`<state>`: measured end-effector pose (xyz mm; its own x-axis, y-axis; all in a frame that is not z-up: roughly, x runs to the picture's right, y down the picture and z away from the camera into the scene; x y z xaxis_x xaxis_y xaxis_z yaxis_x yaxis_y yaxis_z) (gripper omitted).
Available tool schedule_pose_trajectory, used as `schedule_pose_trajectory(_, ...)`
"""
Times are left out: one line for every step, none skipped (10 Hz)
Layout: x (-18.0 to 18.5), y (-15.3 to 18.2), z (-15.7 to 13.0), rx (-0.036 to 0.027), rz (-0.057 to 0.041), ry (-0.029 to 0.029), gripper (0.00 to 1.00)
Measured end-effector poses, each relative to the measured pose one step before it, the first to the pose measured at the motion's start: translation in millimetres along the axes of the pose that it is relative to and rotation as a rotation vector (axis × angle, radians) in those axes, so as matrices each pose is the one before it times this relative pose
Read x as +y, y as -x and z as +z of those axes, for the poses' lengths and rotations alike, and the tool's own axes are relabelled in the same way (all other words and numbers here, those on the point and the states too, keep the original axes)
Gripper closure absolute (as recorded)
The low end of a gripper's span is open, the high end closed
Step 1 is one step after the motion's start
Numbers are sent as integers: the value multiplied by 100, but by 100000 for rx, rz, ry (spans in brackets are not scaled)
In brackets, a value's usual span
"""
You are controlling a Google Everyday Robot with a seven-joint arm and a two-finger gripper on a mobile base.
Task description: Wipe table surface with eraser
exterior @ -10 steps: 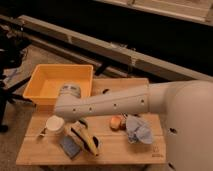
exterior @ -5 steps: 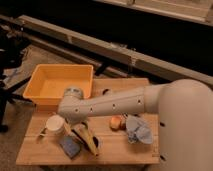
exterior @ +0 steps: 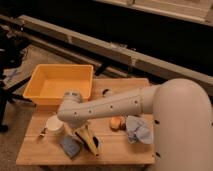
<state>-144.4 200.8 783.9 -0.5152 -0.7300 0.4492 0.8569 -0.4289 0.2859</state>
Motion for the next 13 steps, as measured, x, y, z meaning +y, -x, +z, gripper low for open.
schedule_pose_trajectory(-152,-8,446,-796,-1145,852,35)
schedule_pose_trajectory(14,95,447,-960,-676,798,35)
schedule_pose_trajectory(-85,53,538,-1115,-1062,930,35)
schedule_pose_trajectory(-228,-17,395,-952,-1263,658,35)
schedule_pose_trajectory(-189,-5,419,-1232,-1445,802,35)
schedule_pose_trajectory(1,4,130,-418,-344,330,35)
schedule_pose_trajectory(34,37,279,-856,-635,648,35)
schedule_pose_trajectory(-117,-97,167,-517,-612,228,40)
schedule_pose_trajectory(-47,-112,-10,-295,44,-271,50)
schedule_pose_trajectory(123,28,48,-515,329,-181,58)
schedule_pose_trajectory(70,-16,26,-591,353,-415,70)
schedule_pose_trajectory(-54,-44,-11,-273,56,-354,78)
schedule_pose_trajectory(-4,-57,-23,-249,193,-427,89)
